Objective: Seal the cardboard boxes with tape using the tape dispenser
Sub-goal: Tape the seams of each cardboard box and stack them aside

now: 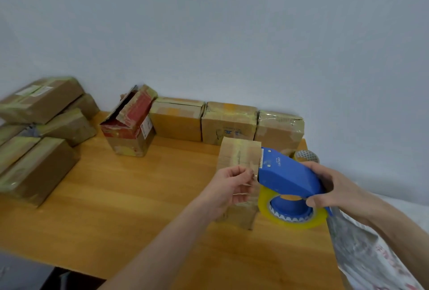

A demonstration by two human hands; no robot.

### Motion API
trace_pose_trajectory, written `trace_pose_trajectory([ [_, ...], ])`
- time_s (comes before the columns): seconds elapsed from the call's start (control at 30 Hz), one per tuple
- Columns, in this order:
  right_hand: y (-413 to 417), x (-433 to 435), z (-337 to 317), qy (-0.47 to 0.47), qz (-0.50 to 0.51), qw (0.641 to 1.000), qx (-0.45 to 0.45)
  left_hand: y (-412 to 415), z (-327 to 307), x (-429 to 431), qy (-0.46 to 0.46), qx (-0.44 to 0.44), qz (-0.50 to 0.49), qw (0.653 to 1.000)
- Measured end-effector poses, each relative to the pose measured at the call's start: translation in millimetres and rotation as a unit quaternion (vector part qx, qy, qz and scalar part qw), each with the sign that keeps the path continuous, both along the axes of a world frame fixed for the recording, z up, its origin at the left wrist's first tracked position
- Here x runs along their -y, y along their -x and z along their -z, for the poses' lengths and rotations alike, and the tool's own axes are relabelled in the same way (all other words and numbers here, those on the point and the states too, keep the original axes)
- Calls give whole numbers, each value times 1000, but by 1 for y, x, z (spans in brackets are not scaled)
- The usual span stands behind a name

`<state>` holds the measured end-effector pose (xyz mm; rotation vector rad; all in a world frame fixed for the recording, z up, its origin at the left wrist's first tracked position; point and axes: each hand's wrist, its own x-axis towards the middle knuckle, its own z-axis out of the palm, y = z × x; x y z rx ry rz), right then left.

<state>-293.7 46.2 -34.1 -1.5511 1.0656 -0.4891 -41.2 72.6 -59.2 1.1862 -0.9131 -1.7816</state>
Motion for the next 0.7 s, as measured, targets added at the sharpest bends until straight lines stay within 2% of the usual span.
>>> trace_pose_trajectory([
  [0.2, 5, 3, 1, 0, 1, 1000, 5, 2, -4, 2, -70, -13, -8, 997],
  [0.37, -3, 2, -7, 34, 0, 998, -45, -2, -5, 11, 5, 160, -29, 987],
  [0.5, -17, 1, -19, 122, -26, 983, -135, -9, -3, 16, -4, 211, -46, 976],
  [0.6, -23, 2, -21, 167, -56, 968, -177, -15, 0, 14, -38, 199, -36, 979],
  [0.7, -22, 4, -18, 149, -51, 975, -157, -22, 1, 12, -69, 119, -29, 990],
])
